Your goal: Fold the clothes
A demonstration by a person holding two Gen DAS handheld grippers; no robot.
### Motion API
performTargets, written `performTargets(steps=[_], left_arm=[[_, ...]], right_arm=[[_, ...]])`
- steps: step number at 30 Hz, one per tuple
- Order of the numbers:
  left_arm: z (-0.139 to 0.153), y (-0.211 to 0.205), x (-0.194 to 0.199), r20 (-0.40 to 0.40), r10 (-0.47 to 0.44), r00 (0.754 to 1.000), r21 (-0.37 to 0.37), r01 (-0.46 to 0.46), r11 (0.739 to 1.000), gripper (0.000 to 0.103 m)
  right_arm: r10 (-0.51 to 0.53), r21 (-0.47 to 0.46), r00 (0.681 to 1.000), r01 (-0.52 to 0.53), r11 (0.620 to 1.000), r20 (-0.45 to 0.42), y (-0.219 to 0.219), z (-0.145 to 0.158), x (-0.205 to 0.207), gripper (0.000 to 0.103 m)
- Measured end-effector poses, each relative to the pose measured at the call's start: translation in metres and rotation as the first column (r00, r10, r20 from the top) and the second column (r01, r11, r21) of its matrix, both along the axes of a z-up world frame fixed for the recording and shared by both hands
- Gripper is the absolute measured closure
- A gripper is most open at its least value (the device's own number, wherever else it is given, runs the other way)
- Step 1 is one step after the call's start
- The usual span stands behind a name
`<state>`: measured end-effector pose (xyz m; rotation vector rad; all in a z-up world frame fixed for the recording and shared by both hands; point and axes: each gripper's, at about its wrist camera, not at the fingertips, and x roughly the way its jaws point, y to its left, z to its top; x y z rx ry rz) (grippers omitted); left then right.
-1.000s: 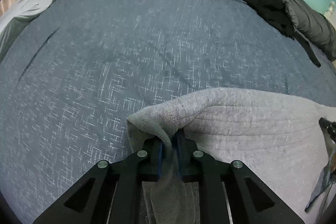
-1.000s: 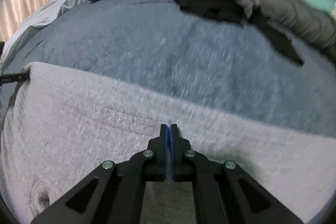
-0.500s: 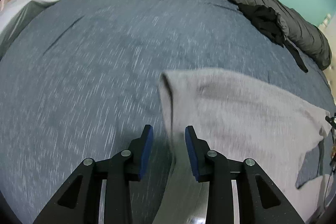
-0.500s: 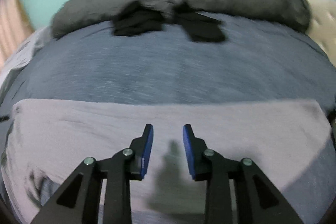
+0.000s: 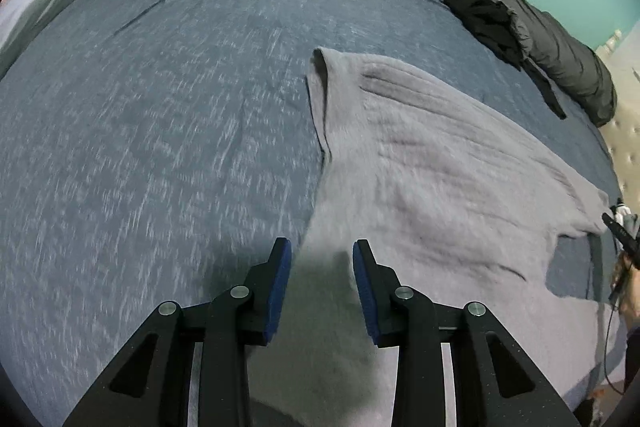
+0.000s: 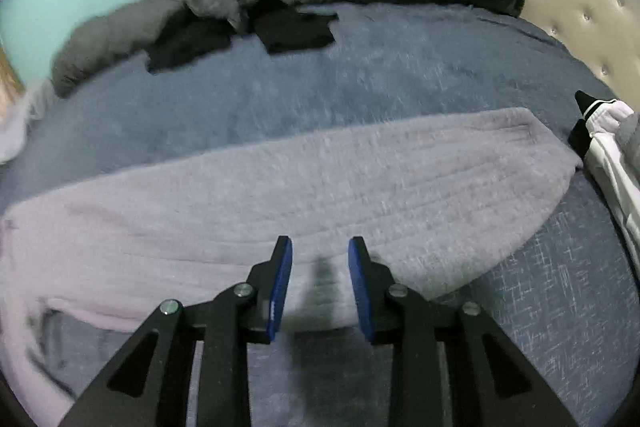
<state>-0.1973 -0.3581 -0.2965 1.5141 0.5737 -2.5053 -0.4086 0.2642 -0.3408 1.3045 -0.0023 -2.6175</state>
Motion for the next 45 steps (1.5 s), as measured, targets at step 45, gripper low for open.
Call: performTargets(steps=[45], left_arm=[[-0.047, 0.039, 0.124, 0.021, 0.184, 0.983, 0.26, -0.183, 0.948, 0.046]], right_arm=[[-0.222, -0.2, 0.944, 0.273, 0.941, 0.244, 0.27, 0.013, 0.272, 0.049]])
